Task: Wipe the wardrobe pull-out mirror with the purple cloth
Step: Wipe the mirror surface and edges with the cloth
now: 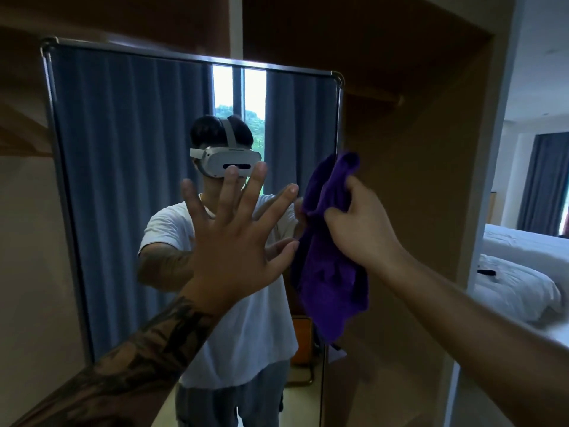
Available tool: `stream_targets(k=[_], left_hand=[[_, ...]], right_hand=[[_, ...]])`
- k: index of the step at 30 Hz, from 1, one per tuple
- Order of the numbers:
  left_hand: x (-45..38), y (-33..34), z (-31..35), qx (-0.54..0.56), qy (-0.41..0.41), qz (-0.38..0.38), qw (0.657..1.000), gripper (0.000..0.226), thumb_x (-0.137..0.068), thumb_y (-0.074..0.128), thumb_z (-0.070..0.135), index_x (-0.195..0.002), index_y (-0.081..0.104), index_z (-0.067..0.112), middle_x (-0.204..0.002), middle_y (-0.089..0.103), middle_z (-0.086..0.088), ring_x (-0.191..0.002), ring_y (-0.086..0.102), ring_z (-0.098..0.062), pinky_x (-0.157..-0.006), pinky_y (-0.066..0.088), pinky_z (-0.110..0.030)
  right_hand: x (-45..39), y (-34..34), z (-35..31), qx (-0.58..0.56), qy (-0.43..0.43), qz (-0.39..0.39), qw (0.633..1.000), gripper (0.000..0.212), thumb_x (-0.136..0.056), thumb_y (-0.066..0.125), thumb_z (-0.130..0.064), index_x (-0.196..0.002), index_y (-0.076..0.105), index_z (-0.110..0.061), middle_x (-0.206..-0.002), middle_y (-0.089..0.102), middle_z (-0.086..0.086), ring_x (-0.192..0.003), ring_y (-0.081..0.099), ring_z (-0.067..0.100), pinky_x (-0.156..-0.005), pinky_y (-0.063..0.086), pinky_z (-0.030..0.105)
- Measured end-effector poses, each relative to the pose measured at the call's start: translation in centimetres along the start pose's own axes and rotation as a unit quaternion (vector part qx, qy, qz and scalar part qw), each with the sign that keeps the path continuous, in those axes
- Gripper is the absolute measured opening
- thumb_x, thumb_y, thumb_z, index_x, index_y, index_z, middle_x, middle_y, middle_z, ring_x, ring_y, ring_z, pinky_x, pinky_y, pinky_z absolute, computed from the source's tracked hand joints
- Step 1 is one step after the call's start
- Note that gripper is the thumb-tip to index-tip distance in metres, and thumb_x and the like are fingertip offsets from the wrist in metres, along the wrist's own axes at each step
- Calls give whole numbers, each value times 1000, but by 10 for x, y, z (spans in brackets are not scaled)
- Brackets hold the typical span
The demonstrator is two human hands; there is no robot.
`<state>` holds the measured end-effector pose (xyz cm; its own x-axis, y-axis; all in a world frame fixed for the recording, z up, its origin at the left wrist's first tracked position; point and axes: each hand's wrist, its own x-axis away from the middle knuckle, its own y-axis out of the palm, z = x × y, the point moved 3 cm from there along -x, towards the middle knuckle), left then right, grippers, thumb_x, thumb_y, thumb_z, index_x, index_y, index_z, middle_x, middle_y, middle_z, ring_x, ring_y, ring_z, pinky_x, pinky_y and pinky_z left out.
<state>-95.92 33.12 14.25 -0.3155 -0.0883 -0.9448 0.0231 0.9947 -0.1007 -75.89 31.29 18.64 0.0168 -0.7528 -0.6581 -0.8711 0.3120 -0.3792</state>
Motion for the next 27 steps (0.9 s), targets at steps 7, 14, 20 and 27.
stream_targets(k=[7, 14, 20, 27], left_hand=[[1, 0, 0, -3, 0, -14, 1000, 82, -92, 43, 80, -163, 30, 42, -175, 17, -8, -160, 14, -40, -116, -1, -82], [1, 0, 0, 5, -2, -3, 1000, 80, -92, 48, 77, -162, 33, 42, -174, 21, -9, -159, 19, -41, -115, 3, -84], [2, -3, 1, 13, -5, -12, 1000, 80, -92, 49, 76, -162, 35, 40, -175, 19, -8, -161, 16, -38, -114, 5, -84], [2, -1, -2, 12, -2, -8, 1000, 81, -91, 50, 77, -162, 36, 41, -175, 18, -8, -161, 14, -37, -114, 5, -84]], right_hand=[[19, 3, 15, 15, 22, -62, 998, 17, -88, 57, 3, -101, 58, -8, -89, 68, 18, -77, 68, 34, -68, 56, 49], [-46, -10, -35, -22, -36, 79, 996, 25, -88, 58, -8, -110, 56, -20, -92, 64, -1, -78, 67, 18, -69, 56, 39], [29, 38, 28, -28, -47, 62, 997, 29, -93, 54, -1, -109, 52, -24, -82, 65, -7, -65, 66, 8, -56, 50, 23], [-7, 4, 1, 24, -25, -16, 999, 30, -92, 60, -4, -110, 52, -27, -92, 69, 2, -75, 70, 13, -62, 59, 31]])
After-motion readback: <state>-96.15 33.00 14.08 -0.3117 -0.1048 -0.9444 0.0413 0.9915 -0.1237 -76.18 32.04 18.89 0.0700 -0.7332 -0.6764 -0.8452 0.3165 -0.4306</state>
